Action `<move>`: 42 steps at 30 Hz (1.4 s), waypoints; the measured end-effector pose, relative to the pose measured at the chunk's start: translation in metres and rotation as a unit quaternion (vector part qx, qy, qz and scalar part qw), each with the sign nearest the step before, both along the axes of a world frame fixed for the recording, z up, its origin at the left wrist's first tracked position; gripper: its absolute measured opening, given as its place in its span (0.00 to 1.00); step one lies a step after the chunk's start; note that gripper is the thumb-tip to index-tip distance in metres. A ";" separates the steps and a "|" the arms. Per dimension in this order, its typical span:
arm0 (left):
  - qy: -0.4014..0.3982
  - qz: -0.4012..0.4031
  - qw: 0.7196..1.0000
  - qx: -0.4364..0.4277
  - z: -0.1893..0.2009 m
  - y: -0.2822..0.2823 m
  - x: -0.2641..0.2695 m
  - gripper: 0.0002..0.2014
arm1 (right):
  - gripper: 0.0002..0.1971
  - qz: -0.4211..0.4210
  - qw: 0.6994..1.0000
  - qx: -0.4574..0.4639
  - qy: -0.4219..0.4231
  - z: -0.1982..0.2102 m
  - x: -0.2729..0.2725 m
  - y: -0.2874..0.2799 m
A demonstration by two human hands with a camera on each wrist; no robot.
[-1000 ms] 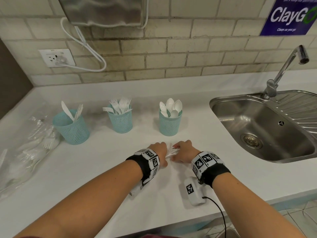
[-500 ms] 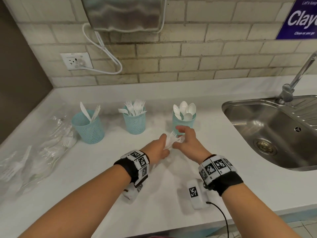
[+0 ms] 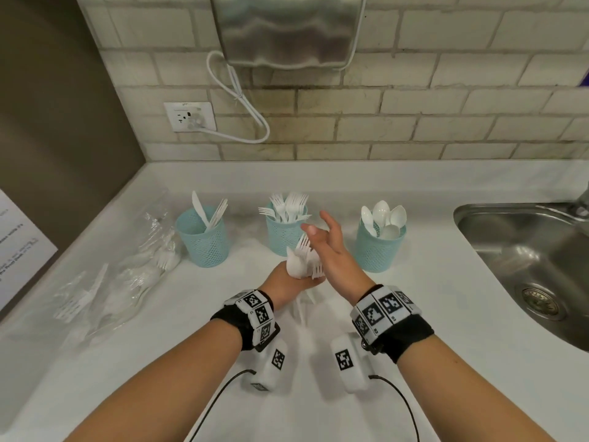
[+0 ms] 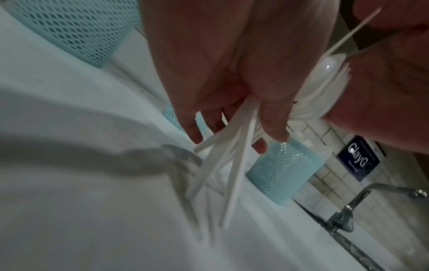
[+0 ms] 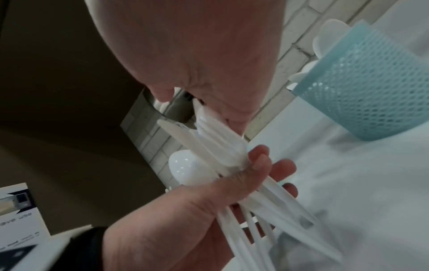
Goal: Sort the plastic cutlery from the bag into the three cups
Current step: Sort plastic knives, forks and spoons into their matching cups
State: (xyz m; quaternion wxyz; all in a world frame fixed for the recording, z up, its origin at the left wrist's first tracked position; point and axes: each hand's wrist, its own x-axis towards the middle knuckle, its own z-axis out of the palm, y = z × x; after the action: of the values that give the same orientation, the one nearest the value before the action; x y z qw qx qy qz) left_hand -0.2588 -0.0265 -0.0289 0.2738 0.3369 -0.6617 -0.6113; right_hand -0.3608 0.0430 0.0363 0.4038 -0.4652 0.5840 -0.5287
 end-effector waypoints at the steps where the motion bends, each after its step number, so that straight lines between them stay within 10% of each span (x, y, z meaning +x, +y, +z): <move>1: -0.008 -0.006 1.000 -0.001 -0.002 0.000 0.001 0.14 | 0.25 -0.003 1.000 0.015 -0.011 -0.003 -0.001 0.000; 13: 0.000 -0.028 0.999 -0.019 0.016 0.009 0.001 0.05 | 0.11 -0.081 0.992 -0.047 -0.081 0.007 -0.016 -0.006; 25: -0.016 0.054 0.996 -0.063 0.028 -0.027 0.049 0.10 | 0.09 -0.088 0.990 -0.016 0.110 0.034 0.003 -0.069; 36: -0.017 0.145 0.985 -0.092 0.032 -0.049 0.071 0.11 | 0.08 -0.179 0.907 -0.381 0.001 0.110 0.031 -0.075; 42: 0.032 0.183 0.977 -0.101 0.044 -0.062 0.082 0.17 | 0.13 -0.073 0.987 -0.125 0.067 0.064 0.061 -0.091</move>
State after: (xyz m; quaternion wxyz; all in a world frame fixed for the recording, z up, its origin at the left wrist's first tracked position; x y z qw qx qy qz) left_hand -0.1771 -0.0881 0.0153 0.4346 0.4029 -0.6381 -0.4916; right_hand -0.2994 -0.0484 0.1003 0.2627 -0.5029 0.5711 -0.5932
